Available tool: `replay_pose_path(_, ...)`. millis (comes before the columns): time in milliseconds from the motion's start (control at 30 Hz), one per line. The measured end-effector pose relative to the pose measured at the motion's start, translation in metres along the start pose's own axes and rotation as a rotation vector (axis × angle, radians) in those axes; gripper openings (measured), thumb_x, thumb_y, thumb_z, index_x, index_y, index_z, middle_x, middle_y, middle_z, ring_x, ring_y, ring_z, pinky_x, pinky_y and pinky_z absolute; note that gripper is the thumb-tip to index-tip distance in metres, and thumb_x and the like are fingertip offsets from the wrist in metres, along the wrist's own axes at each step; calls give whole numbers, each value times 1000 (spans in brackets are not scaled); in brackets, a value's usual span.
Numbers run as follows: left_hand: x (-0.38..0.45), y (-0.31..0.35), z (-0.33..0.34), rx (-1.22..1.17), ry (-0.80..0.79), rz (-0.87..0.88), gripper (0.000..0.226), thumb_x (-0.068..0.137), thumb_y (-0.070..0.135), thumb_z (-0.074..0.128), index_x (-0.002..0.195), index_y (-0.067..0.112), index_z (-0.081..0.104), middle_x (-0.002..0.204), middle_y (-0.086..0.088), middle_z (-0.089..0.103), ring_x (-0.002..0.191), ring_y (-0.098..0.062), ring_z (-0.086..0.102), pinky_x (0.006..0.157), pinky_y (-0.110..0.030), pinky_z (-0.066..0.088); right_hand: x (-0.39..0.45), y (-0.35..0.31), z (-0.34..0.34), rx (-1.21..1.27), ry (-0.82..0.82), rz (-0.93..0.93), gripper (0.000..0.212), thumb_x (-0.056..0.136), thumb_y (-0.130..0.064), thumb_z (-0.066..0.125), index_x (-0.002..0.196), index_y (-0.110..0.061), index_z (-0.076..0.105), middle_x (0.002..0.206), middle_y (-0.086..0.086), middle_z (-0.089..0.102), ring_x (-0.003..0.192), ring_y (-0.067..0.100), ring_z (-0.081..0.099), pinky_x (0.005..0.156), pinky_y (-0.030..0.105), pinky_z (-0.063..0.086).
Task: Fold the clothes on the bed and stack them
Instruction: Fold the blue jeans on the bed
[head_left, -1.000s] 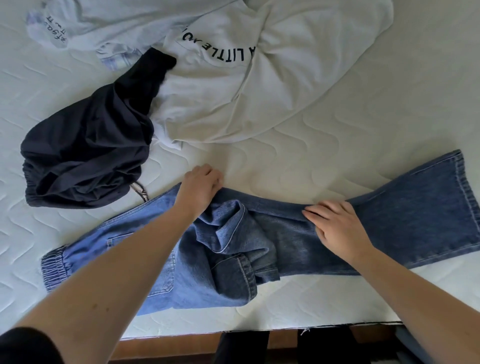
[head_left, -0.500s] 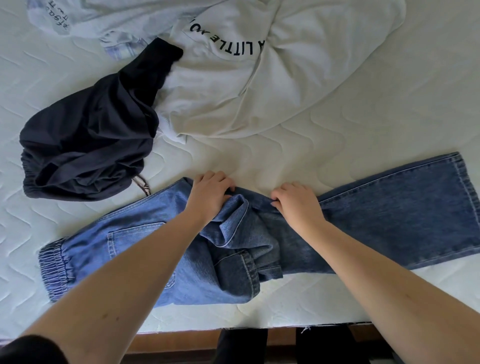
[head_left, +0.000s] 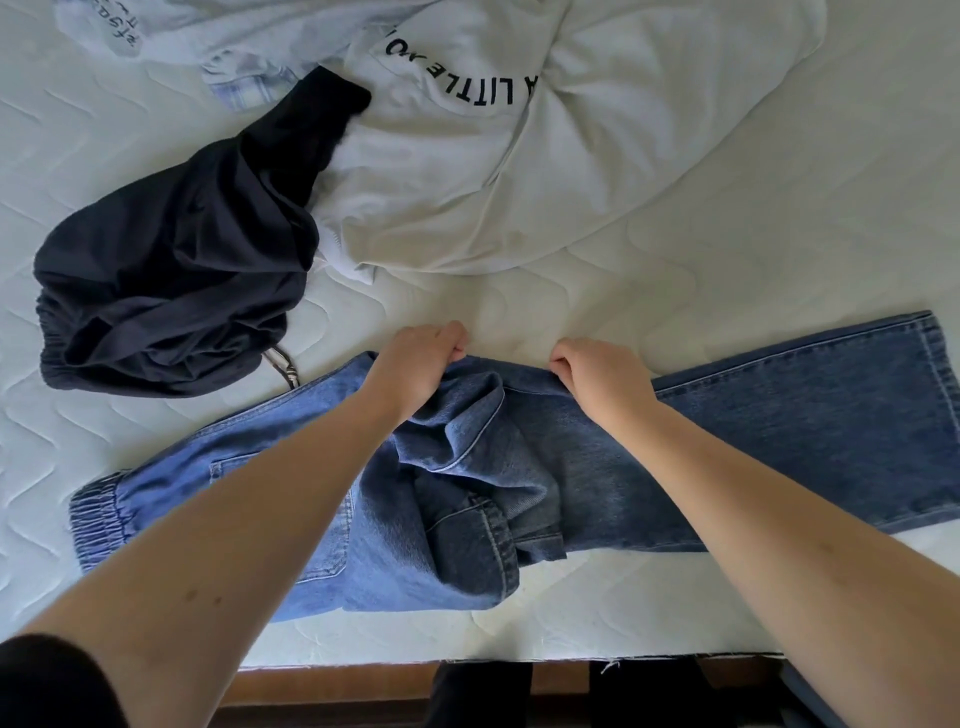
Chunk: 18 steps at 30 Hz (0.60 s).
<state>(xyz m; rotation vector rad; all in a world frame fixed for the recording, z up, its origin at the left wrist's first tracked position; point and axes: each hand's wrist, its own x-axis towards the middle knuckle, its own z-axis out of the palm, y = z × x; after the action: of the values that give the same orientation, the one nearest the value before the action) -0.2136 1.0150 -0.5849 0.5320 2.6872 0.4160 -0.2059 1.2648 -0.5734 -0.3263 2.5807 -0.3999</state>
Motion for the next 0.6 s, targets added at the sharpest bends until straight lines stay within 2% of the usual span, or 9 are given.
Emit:
replay_pose_path(100,3,-3,8,-52,-27,-25,8,96,11,51,102,14,55,92,0,62,86,-25,54,76,-31,29,-5,5,2,89,-54,-43,34,92,-46,59,106,-15,60,93,-4,68,81,18,64,74,35,53)
replay_pose_path(200,-3,-9,10,-108,-33,-60,24,96,33,56,112,15,59,109,-2,61,102,-24,52,85,-32,29,-11,12,4,10,-90,-111,39,88,-51,61,109,-17,60,101,-3,66,88,18,62,79,36,51)
replay_pose_path(267,-12,-17,8,-72,-58,-36,30,92,40,60,111,16,60,109,-1,61,102,-25,51,84,-31,27,-16,15,6,-78,-53,-181,34,92,-48,57,111,-20,61,103,-5,66,91,18,60,80,33,48)
replay_pose_path(367,-28,-34,3,-3,-58,-47,26,90,37,65,108,19,61,106,1,61,101,-25,52,86,-34,29,-22,12,8,-218,-5,-254,22,98,-35,50,108,-20,64,98,-4,67,90,19,59,77,31,39)
replay_pose_path(433,-33,-41,0,12,-45,-72,17,89,29,66,101,18,62,102,1,60,99,-26,53,86,-34,31,-25,7,7,-250,8,-260,17,98,-23,51,97,-15,66,86,0,66,80,22,59,72,32,38)
replay_pose_path(500,-34,-41,-5,-16,-35,-69,9,90,23,65,94,17,62,93,2,60,91,-24,53,82,-33,33,-25,5,3,-212,73,-241,10,90,-12,60,83,-10,67,71,2,63,65,23,55,62,33,39)
replay_pose_path(600,-34,-39,-10,-59,-41,-66,9,93,21,62,87,18,56,77,5,60,74,-23,54,69,-32,36,-19,7,-5,-144,142,-145,11,88,-4,59,77,-6,63,64,4,58,55,19,45,55,30,32)
